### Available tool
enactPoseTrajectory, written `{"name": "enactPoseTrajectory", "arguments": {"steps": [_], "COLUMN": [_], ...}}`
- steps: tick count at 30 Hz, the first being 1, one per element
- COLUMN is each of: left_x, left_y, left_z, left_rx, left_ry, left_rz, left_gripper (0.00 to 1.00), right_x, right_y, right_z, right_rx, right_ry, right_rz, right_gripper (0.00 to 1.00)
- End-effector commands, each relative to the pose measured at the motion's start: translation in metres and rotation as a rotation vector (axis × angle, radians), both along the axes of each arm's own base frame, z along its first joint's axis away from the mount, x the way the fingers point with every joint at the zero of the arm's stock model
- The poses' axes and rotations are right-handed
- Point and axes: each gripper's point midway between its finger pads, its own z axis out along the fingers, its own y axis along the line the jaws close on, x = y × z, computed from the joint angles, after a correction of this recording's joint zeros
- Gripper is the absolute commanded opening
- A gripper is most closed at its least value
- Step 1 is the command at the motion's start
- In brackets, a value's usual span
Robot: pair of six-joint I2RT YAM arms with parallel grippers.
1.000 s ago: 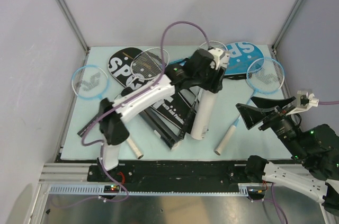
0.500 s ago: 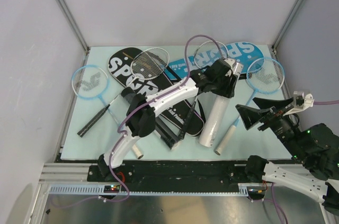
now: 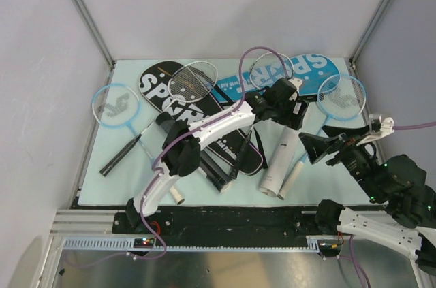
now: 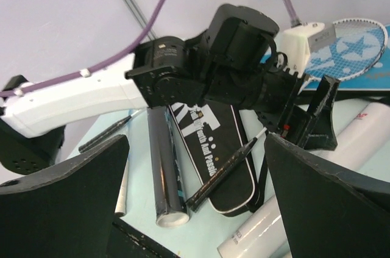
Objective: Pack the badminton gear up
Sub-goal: Place the shuttle tube at the center of the board, then pick up the racket from the center of the board.
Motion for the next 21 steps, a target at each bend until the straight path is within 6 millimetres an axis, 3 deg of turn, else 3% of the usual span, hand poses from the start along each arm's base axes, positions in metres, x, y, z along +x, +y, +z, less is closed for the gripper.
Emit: {"name": "enactPoseTrajectory", "arguments": {"steps": [1, 6, 10, 12, 17, 21], "left_x": [-0.001, 0.005, 0.008, 0.008, 0.005, 0.004], "left_y": [0.019, 0.073, 0.136, 0.17, 0.251, 0.326], "left_z": [0.076, 0.111, 0.147, 0.155, 0.146, 0.134], "left_rx": [-0.064, 0.0, 0.053, 0.063, 0.048, 0.019], "left_ry": [-0.138, -0.264, -0.378, -0.395, -0.355, -0.328], "left_rz": [0.012, 0.144, 0.306, 0.39, 0.596, 0.796], "left_gripper": [0.99, 1.0, 1.0, 1.0, 1.0, 1.0], "right_x": [0.004, 0.008, 0.017, 0.022, 0.039, 0.065], "right_y": [0.004, 0.017, 0.02, 0.021, 0.038, 0.061], "right_z": [-0.003, -0.021, -0.036, -0.042, -0.058, -0.083], "right_rx": [0.005, -0.009, 0.012, 0.018, -0.003, -0.007], "right_ry": [0.054, 0.112, 0.181, 0.203, 0.228, 0.296], "right_rz": [-0.022, -0.016, -0.077, -0.107, -0.122, -0.096], "right_gripper": [0.99, 1.0, 0.99, 0.99, 1.0, 0.91]}}
